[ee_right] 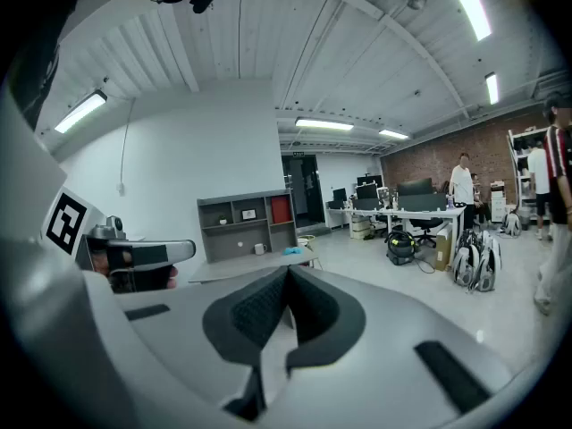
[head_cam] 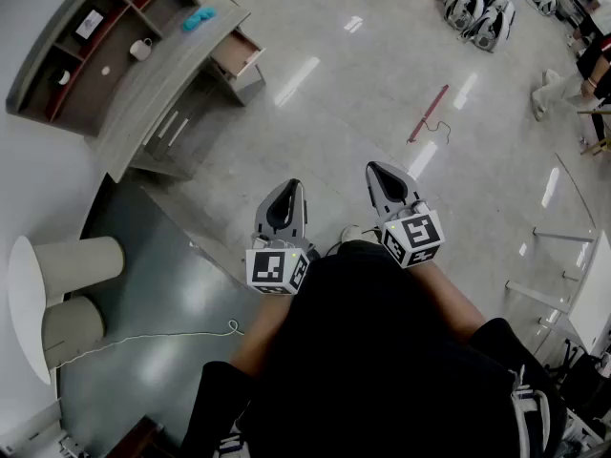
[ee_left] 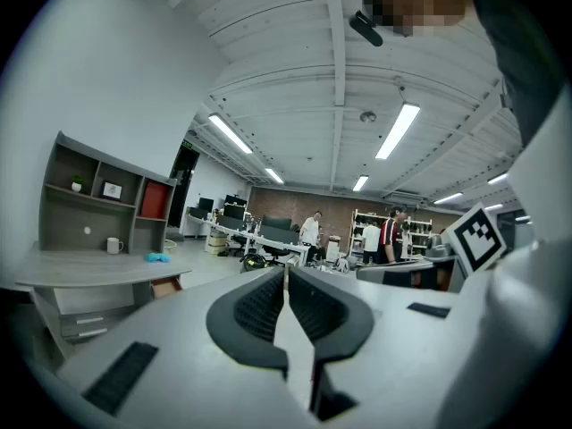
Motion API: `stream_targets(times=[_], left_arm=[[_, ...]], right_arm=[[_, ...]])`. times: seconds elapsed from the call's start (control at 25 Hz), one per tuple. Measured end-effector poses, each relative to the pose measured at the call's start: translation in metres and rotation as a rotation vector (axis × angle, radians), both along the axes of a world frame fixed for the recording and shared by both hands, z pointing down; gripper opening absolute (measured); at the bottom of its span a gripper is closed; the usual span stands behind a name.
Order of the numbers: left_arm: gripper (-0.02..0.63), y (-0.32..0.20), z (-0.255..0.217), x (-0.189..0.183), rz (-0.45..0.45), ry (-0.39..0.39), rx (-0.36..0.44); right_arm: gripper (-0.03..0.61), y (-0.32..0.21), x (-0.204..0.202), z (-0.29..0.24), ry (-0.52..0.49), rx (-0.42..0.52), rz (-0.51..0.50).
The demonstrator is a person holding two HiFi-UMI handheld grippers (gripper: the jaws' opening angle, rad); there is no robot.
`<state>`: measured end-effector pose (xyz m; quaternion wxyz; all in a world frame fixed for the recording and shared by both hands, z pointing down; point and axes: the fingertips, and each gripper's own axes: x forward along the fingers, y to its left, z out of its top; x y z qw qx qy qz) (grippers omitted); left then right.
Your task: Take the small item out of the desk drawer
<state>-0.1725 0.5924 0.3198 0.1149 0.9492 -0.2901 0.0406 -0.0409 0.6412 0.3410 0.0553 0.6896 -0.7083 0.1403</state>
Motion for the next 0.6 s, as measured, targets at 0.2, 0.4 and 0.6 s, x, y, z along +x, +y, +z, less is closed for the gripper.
stream_targets(times=[0.2,0.4,0.6], left_arm=[[0.020,0.005,0.005,0.017,0.014,-0.006,0.009],[0.020,0.006,0.016,0.024,0.024,-0.020,0.003],[0.021,0.007,0.018,0.028,0.021,-0.023,-0.002]], right_arm=[[-0.006,0.008,0.024,0.003,-0.007,0.009,0.048],[-0.005,0.012,0.036,0.008,-0.034,0.020,0.035],[-0.005,0.011,0.032,-0.001,-0.057,0.074,-0.010]])
